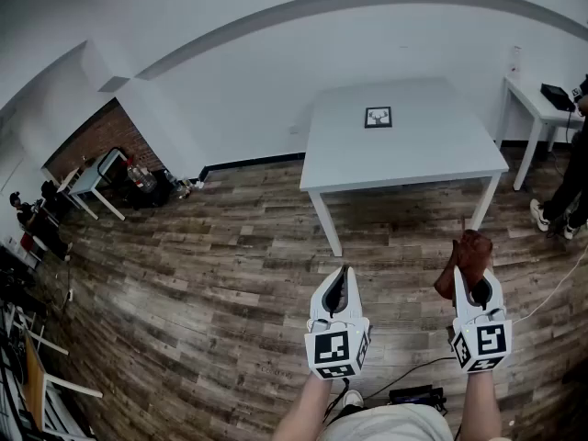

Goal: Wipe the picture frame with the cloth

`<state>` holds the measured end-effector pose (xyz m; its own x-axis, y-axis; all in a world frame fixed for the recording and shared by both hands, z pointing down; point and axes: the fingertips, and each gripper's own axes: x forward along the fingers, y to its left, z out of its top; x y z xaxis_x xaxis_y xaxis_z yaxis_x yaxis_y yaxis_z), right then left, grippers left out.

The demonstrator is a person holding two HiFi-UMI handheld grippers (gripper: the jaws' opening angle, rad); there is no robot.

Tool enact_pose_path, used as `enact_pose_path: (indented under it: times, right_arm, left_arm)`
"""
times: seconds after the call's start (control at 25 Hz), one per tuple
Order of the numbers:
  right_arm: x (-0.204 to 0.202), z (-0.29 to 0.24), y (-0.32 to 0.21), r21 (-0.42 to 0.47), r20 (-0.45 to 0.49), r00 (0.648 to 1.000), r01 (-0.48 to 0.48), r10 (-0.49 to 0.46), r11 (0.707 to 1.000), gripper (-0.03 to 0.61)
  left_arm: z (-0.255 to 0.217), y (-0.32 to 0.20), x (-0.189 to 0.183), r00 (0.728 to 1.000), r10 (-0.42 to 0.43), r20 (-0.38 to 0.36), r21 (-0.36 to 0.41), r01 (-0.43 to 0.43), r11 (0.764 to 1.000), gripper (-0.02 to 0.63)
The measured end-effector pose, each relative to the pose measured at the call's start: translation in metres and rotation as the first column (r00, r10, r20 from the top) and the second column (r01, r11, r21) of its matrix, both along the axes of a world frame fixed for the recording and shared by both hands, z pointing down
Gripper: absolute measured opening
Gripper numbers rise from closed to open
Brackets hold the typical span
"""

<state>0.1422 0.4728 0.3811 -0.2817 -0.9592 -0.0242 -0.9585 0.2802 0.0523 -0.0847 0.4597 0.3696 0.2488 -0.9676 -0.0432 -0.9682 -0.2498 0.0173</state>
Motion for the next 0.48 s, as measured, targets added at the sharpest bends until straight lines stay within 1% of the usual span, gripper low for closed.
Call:
enact_pose_path:
  times: [0.16, 0.32, 0.48]
  right_arm:
    - [0.0013, 0.0003, 0.0045, -0.005, 0.001, 1.0, -0.004, 0.004, 1.0, 0.101]
    - [0.0019, 0.0023, 0.0069, -0.009, 0.0, 1.0, -0.002, 0.002, 1.0, 0.101]
    - [0.0061, 0.0057, 0.0084, -0.017, 0.007, 1.0, -0.003, 0.003, 1.0, 0.101]
  left_arm:
    - [-0.0013, 0.0048, 0.0018, 1.0, 0.007, -0.003, -0.002, -0.007, 1.0, 0.0]
    - [-0.0003, 0.0074, 0.0009, 1.0, 0.004, -0.028, -0.011, -0.005, 1.0, 0.0]
    - [0.0012, 0.0099, 0.0049, 1.0, 0.002, -0.013, -0.013, -0.002, 1.0, 0.0]
